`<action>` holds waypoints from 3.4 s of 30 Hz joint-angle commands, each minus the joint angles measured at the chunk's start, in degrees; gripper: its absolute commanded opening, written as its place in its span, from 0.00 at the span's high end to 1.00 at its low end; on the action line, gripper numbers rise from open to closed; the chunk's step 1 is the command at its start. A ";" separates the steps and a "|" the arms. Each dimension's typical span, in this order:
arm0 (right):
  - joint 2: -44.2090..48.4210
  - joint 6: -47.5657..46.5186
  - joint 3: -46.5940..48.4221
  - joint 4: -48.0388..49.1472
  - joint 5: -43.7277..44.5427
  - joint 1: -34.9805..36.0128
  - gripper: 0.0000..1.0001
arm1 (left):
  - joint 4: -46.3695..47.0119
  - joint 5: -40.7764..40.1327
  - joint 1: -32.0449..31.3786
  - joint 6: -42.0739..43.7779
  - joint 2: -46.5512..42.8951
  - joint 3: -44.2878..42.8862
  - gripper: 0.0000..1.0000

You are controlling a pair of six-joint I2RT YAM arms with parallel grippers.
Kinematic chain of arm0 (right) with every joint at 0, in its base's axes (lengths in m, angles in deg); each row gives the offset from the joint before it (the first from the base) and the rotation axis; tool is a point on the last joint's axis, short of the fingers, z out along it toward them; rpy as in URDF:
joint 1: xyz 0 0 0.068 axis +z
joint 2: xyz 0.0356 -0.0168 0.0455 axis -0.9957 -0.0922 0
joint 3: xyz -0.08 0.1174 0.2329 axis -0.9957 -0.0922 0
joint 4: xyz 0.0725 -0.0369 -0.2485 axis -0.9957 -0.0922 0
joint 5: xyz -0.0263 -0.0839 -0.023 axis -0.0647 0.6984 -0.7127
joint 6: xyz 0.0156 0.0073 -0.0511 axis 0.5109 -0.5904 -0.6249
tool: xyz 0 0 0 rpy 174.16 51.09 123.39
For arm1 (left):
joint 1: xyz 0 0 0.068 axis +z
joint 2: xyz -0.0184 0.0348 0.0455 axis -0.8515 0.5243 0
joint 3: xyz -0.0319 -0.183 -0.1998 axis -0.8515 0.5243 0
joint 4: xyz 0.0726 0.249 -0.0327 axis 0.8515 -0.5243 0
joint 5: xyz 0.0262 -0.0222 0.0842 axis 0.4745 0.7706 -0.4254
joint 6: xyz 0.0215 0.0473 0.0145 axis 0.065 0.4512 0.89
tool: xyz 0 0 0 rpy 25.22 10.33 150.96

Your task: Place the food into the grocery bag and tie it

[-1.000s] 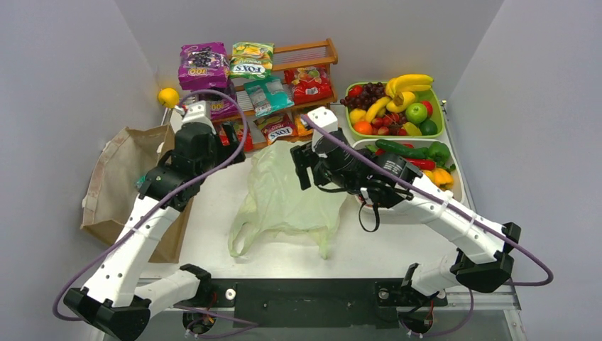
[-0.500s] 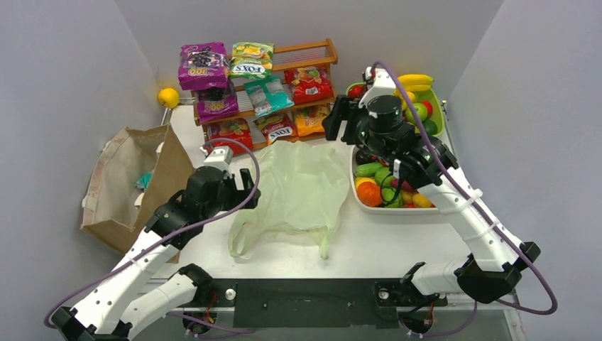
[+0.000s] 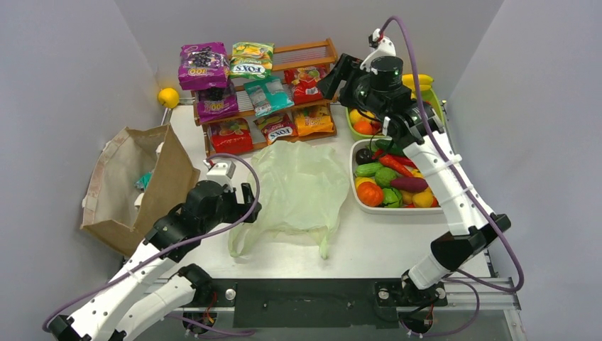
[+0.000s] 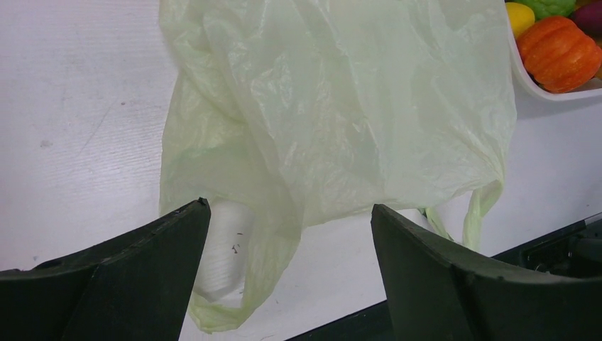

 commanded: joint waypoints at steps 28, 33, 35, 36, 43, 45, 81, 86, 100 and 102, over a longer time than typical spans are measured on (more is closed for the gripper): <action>-28.71 25.21 16.84 29.72 -3.93 -0.93 0.45 | -4.39 -14.86 0.20 -1.13 -16.73 -1.58 0.20; -32.89 29.05 18.40 33.45 -1.73 -0.29 0.45 | -4.36 -14.53 0.38 -1.10 -15.97 -1.67 0.20; -34.23 30.14 19.31 34.27 -1.07 -0.11 0.45 | -4.45 -14.48 0.47 -1.03 -15.90 -1.67 0.21; -35.06 30.66 19.55 34.77 -0.63 -0.03 0.45 | -4.38 -14.48 0.57 -1.04 -15.80 -1.67 0.21; -38.51 32.62 21.74 37.31 1.35 1.42 0.45 | -4.08 -14.02 1.27 -0.98 -15.72 -1.56 0.21; -39.40 33.25 21.88 38.11 1.95 1.92 0.45 | -3.94 -13.77 1.60 -0.92 -15.64 -1.48 0.21; -46.79 38.86 24.80 42.56 9.05 5.67 0.60 | -3.70 -12.55 3.68 -0.62 -15.96 -1.30 0.21; -46.98 38.70 24.64 42.31 8.77 5.87 0.64 | -3.78 -12.70 3.68 -0.66 -16.06 -1.33 0.21; -43.29 38.21 20.10 42.32 8.54 6.12 1.00 | -3.89 -13.10 3.68 -0.54 -15.83 -1.32 0.21; -41.07 38.10 17.49 42.38 8.64 5.97 1.00 | -3.93 -13.20 3.68 -0.63 -15.83 -1.36 0.21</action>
